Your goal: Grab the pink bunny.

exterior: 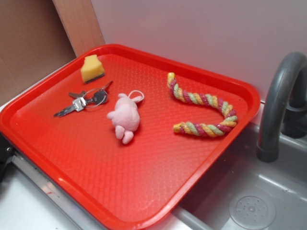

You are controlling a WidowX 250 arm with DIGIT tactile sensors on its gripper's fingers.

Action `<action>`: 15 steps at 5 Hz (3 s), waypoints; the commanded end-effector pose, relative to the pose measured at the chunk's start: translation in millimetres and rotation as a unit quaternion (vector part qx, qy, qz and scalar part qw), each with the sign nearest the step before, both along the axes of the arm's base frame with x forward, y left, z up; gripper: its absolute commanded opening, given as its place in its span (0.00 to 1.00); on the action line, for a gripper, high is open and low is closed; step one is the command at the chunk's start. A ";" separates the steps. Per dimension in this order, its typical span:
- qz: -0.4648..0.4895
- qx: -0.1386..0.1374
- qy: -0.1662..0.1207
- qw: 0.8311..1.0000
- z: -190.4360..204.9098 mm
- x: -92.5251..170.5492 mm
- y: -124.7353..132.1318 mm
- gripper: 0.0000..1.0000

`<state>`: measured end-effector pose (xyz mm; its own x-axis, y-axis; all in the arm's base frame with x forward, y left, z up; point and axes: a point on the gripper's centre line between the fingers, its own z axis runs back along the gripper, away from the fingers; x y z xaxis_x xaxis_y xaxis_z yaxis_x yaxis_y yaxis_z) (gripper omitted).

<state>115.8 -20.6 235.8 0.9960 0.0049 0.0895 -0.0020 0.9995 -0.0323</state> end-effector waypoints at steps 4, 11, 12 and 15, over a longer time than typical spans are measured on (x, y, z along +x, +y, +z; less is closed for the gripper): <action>0.065 -0.086 0.032 0.994 -16.8 40.5 -71.7 1.00; 0.417 -0.160 0.005 0.895 -185.9 137.3 -116.8 1.00; 0.416 -0.153 0.017 0.896 -196.7 143.4 -119.1 1.00; 0.360 -0.071 -0.024 0.930 -139.8 110.4 -79.4 0.00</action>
